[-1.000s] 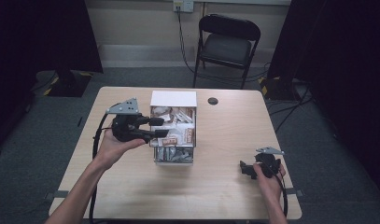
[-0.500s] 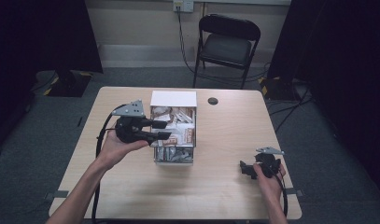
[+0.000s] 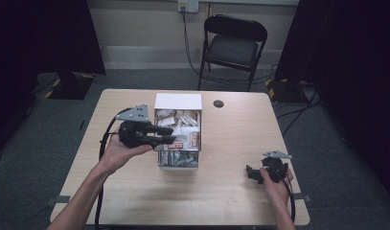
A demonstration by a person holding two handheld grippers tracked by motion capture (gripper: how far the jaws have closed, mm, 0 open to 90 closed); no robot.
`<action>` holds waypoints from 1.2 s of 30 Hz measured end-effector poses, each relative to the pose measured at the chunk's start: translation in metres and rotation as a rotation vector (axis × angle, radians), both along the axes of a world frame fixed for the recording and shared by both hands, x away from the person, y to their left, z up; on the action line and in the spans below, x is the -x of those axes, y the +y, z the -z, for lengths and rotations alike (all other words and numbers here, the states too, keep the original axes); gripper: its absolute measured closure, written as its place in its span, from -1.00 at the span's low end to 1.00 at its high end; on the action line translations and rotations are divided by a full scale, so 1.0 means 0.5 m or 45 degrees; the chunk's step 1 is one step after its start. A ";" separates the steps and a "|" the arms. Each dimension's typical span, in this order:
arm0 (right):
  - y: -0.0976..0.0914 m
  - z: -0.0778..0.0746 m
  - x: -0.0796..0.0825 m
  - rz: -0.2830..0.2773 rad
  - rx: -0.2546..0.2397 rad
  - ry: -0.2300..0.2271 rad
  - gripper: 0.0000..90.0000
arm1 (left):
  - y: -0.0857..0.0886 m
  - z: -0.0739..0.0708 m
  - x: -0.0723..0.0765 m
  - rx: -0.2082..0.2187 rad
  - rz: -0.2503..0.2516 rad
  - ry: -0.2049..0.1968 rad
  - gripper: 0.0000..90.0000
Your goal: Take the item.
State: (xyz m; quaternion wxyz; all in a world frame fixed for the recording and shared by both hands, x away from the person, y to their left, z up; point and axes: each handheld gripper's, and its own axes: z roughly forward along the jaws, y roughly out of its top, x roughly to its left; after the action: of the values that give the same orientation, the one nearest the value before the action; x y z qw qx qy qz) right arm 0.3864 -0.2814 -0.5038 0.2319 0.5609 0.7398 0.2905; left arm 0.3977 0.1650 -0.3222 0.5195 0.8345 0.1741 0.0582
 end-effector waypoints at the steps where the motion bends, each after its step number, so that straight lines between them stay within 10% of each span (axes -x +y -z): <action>1: 0.000 0.000 0.000 0.000 0.000 0.000 -1.00 | -0.001 0.000 0.000 0.002 0.000 0.002 0.50; 8: 0.000 0.000 0.000 0.000 0.000 0.000 -1.00 | -0.004 -0.001 0.006 -0.080 -0.053 -0.072 0.85; 18: 0.000 0.000 0.000 0.000 0.000 0.000 -1.00 | 0.016 -0.006 -0.001 0.062 -0.027 0.012 1.00; 36: 0.000 0.000 0.000 0.000 0.000 0.000 -1.00 | 0.035 -0.009 -0.004 0.166 -0.026 0.058 1.00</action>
State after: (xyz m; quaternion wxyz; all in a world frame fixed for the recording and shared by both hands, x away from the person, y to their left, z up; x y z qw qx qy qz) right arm 0.3864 -0.2814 -0.5038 0.2317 0.5609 0.7398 0.2905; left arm 0.3998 0.1826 -0.3175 0.5682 0.7981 0.1977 0.0329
